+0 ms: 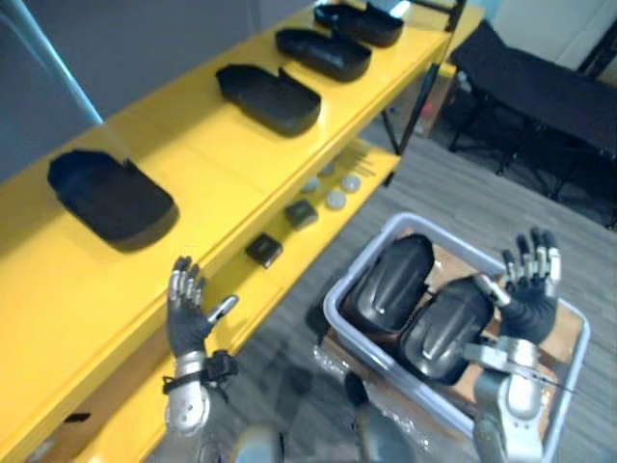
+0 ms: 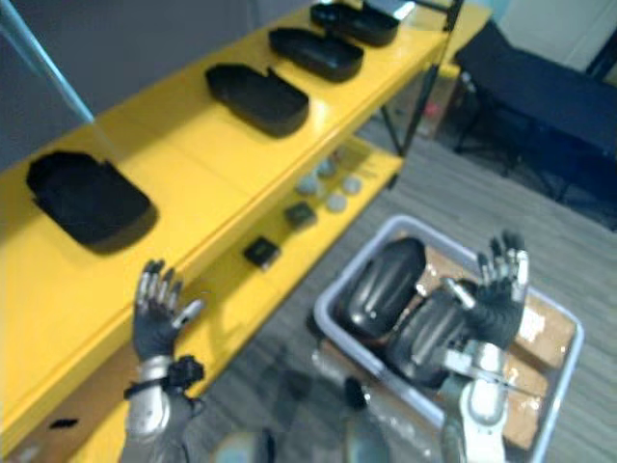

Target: Walk over and take plastic housings, then place them on the shelf

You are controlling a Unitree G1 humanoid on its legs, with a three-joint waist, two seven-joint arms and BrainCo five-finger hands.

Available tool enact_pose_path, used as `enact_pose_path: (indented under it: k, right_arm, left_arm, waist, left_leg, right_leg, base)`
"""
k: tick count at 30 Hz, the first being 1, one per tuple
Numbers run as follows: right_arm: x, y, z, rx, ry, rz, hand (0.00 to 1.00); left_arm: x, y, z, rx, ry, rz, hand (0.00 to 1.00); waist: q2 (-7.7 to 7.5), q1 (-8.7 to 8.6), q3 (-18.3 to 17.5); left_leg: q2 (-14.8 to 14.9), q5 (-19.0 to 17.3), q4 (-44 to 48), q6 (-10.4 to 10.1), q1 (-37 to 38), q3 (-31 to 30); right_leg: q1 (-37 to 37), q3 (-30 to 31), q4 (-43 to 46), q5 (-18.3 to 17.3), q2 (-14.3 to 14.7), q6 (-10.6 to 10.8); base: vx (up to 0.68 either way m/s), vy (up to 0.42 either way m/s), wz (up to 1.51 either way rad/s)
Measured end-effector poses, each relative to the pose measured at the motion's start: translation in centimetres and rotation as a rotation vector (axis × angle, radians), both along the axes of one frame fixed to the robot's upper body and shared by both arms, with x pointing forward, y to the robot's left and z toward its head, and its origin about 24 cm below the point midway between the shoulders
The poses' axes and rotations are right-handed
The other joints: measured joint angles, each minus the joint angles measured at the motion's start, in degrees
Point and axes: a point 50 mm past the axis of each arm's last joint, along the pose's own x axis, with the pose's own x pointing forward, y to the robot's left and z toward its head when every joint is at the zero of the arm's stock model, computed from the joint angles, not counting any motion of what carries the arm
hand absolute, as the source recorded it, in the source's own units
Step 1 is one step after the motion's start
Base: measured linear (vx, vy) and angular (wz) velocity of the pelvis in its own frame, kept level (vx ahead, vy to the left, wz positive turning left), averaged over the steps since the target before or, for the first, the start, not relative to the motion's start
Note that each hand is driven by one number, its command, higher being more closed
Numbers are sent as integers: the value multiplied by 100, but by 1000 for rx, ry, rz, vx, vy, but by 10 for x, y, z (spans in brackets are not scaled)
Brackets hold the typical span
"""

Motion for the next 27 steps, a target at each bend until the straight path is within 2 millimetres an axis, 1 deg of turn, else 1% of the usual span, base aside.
enact_pose_path:
  k: [1,2,3,4,5,6,8,9,10,11,12,13,14,15,16,17,18,19,20,21,22,23,24,25,26,27]
  right_arm:
    - [7,1,7,-3,-31,9,0]
    - [15,2,11,-12,-49,19,0]
    - [30,3,20,-16,-80,24,0]
    - [34,4,23,-11,-87,18,0]
    - [39,4,27,2,-98,7,0]
    - [42,7,29,26,-105,-7,0]
    - [40,9,26,53,-95,-16,0]
    - [33,11,20,90,-81,-33,0]
    - [21,13,11,121,-56,-45,0]
    - [15,14,7,131,-44,-46,0]
    - [2,15,3,115,-30,-27,0]
    - [-3,14,0,104,-14,-26,0]
    - [-10,12,-4,80,4,-14,0]
    - [-11,13,-5,71,13,-3,0]
    - [-12,14,-7,51,20,22,0]
    - [-12,15,-9,39,28,41,0]
    - [-12,15,-10,34,33,46,0]
    - [-11,16,-12,12,44,51,0]
    - [-11,15,-13,-6,50,44,0]
    - [-11,13,-13,-21,58,36,0]
    - [-9,9,-16,-57,85,27,0]
    - [-7,6,-19,-87,118,17,0]
    - [-5,3,-19,-105,136,-5,0]
    - [-5,1,-20,-106,142,-17,0]
    - [-8,-3,-23,-107,169,-49,0]
    - [-9,-6,-26,-107,195,-62,0]
  left_arm:
    - [5,0,8,6,-48,13,0]
    - [8,-1,14,0,-92,17,0]
    - [16,-6,27,-18,-176,12,0]
    - [20,-9,33,-23,-214,0,0]
    - [27,-17,44,-33,-271,-31,0]
    - [34,-27,58,-33,-339,-73,0]
    - [34,-33,70,-18,-394,-105,0]
    - [31,-37,78,-13,-435,-138,0]
    - [28,-37,82,-8,-454,-146,0]
    - [26,-35,83,-7,-458,-141,0]
    - [22,-32,81,-11,-445,-122,0]
    - [21,-30,78,-10,-424,-112,0]
    - [20,-27,72,-6,-386,-92,0]
    - [18,-23,68,0,-363,-73,0]
    - [15,-15,61,7,-311,-35,0]
    - [10,-6,53,19,-263,3,0]
    - [9,-2,50,26,-242,24,0]
    - [6,7,44,42,-200,53,0]
    - [6,14,40,57,-173,75,0]
    - [7,16,38,58,-158,85,0]
    - [7,17,31,41,-119,95,0]
    - [7,17,28,46,-105,84,0]
    - [6,18,28,60,-105,75,0]
    - [5,20,28,65,-105,77,0]
    - [5,22,28,76,-104,77,0]
    - [5,23,27,73,-101,83,0]
  waist:
    - [17,-5,113]
    - [47,8,137]
    - [150,12,251]
    - [204,12,314]
    - [279,46,431]
    - [359,147,558]
    - [380,157,635]
    - [372,155,725]
    - [326,180,782]
    - [274,214,810]
    - [155,253,892]
    - [193,213,884]
    - [209,173,899]
    - [203,172,895]
    - [190,164,888]
    - [146,171,833]
    - [52,175,787]
    - [-41,172,711]
    - [-133,174,661]
    - [-109,165,677]
    - [-17,157,638]
    - [62,149,556]
    - [120,174,474]
    - [129,169,471]
    - [20,139,422]
    - [7,139,415]
  left_leg:
    - [-50,38,2,-21,-92,-88]
    - [-62,52,21,-37,-205,-115]
    - [-65,50,185,-66,-375,-195]
    - [-67,42,289,-79,-451,-246]
    - [-60,11,429,-122,-526,-274]
    - [24,-110,709,-147,-585,-268]
    - [121,-247,940,-154,-564,-233]
    - [233,-433,1161,-136,-449,-147]
    - [360,-663,1358,-65,-287,114]
    - [395,-760,1450,-24,-193,311]
    - [487,-927,1555,149,36,824]
    - [595,-935,1540,187,71,981]
    - [756,-938,1538,206,175,1311]
    - [833,-938,1514,208,251,1486]
    - [961,-933,1445,228,454,1802]
    - [1009,-877,1344,235,559,2120]
    - [1025,-813,1275,210,618,2290]
    - [1028,-700,1176,131,632,2487]
    - [969,-637,1107,62,617,2582]
    - [930,-593,1045,60,605,2507]
    - [759,-463,724,92,608,2143]
    - [702,-339,412,142,630,2019]
    - [753,-173,95,175,631,2020]
    - [789,-96,10,127,639,2102]
    - [698,-22,-48,36,659,2155]
    - [704,-5,-53,7,690,2168]
  right_leg:
    - [-47,-149,-17,34,-79,29]
    - [-158,-187,4,53,-89,30]
    - [-278,-258,40,122,-90,119]
    - [-328,-302,96,140,-87,145]
    - [-389,-338,235,180,-67,227]
    - [-443,-349,454,142,52,290]
    - [-441,-312,637,122,190,322]
    - [-445,-272,893,93,358,363]
    - [-473,-277,1150,84,503,375]
    - [-489,-326,1239,88,541,378]
    - [-420,-401,1016,299,515,417]
    - [-272,-489,671,532,481,476]
    - [-444,-1123,1453,167,416,-6]
    - [-511,-1460,1998,-99,358,-223]
    - [-487,-1991,2614,-566,175,-377]
    - [-408,-2347,2917,-847,-102,-413]
    - [-332,-2478,2982,-987,-246,-466]
    - [-239,-2697,2959,-1195,-500,-489]
    - [-126,-2848,2595,-1221,-564,-257]
    - [-83,-2855,2419,-1164,-506,-242]
    - [-25,-2795,2001,-875,-354,-280]
    - [107,-2722,1389,-543,-168,-225]
    - [270,-2686,778,-319,-54,-282]
    - [235,-2841,844,-455,-105,-442]
    - [208,-3002,1059,-553,-307,-438]
    - [205,-2984,1001,-468,-278,-296]
  base:
    - [-63,1,28]
    - [-53,-4,32]
    - [-25,0,23]
    - [-27,16,23]
    - [-41,12,6]
    - [-48,13,-8]
    - [-48,10,-35]
    - [-86,34,-87]
    - [-113,40,-110]
    - [-246,77,-179]
    - [-271,59,-158]
    - [-318,88,-180]
    - [-197,63,-114]
    - [-147,108,-151]
    - [-77,87,-151]
    - [-37,48,-142]
    - [-19,-36,-117]
    - [2,-78,-86]
    - [-10,-103,-71]
    - [-27,-91,-60]
    - [-40,-87,-58]
    - [-45,-79,-78]
    - [-14,-68,-58]
    - [21,-32,-37]
    - [50,-1,-20]
    - [35,-17,-24]
